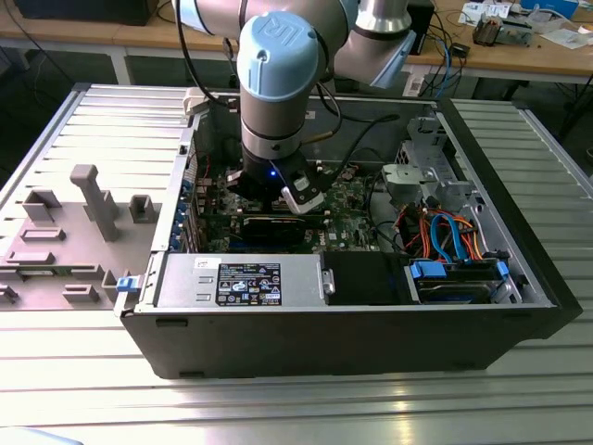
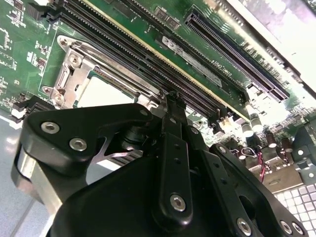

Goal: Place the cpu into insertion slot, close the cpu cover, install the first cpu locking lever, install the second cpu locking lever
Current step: 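Install the second cpu locking lever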

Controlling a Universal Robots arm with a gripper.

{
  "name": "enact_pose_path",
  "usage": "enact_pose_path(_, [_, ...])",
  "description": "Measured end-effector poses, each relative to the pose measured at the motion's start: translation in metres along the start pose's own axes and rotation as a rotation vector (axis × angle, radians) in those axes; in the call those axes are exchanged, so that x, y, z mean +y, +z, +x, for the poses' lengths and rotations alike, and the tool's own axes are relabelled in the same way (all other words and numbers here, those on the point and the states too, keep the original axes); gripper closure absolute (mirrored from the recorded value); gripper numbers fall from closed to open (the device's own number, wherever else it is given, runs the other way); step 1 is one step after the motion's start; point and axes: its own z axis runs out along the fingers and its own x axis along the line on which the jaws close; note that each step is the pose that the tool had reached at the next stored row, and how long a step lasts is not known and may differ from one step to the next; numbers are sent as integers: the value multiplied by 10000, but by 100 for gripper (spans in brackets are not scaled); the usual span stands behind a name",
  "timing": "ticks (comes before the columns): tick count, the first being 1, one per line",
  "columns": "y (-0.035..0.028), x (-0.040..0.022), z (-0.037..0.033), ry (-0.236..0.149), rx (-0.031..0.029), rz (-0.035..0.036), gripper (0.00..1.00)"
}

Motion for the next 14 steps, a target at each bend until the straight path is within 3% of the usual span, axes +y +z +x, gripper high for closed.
enact_pose_path(14, [15,2,8,37,-12,-11,89])
